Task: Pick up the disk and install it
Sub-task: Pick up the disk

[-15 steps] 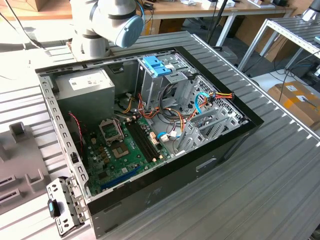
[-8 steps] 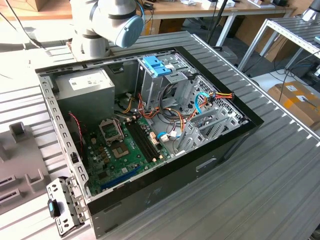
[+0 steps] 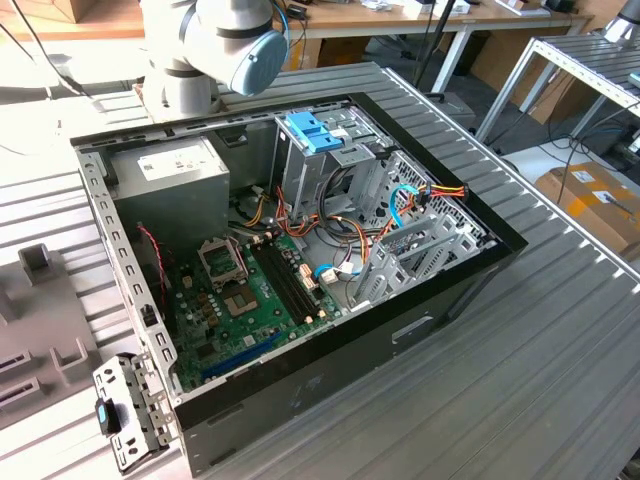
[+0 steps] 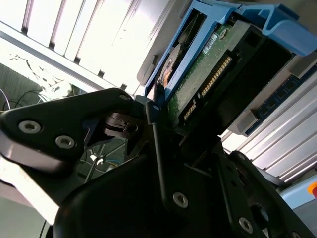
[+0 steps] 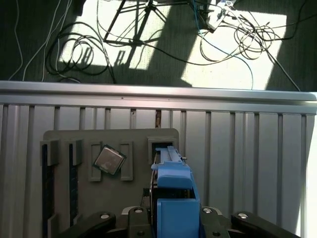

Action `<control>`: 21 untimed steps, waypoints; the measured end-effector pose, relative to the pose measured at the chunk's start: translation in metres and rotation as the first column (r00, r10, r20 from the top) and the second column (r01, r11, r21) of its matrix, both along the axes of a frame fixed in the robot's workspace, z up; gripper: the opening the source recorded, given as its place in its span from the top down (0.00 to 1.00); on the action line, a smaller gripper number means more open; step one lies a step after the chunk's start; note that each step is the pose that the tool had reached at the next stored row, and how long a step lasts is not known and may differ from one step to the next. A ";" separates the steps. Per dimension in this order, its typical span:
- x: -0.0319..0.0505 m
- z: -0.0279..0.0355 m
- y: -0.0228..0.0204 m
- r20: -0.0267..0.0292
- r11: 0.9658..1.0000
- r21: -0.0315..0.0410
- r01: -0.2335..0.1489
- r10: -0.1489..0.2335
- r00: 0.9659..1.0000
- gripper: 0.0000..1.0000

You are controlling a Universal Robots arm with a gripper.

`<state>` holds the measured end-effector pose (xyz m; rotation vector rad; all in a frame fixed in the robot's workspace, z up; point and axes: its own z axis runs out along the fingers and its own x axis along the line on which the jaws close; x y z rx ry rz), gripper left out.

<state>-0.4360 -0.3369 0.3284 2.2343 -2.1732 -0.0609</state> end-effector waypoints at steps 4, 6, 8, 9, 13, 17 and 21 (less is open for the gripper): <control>0.0000 0.0026 0.0000 0.000 1.000 0.000 0.000 0.000 1.000 0.64; 0.0000 0.0037 0.0000 0.000 1.000 0.000 0.000 0.000 1.000 0.64; 0.0000 0.0049 0.0000 0.000 1.000 0.000 0.000 0.000 1.000 0.64; 0.0000 0.0060 0.0000 0.000 1.000 0.000 0.000 0.000 1.000 0.64; 0.0000 0.0103 0.0000 0.000 1.000 0.000 0.000 0.000 1.000 0.64; 0.0000 0.0138 0.0000 0.000 1.000 0.000 0.000 0.000 1.000 0.64; 0.0000 0.0179 0.0000 0.000 1.000 0.000 0.000 0.000 1.000 0.64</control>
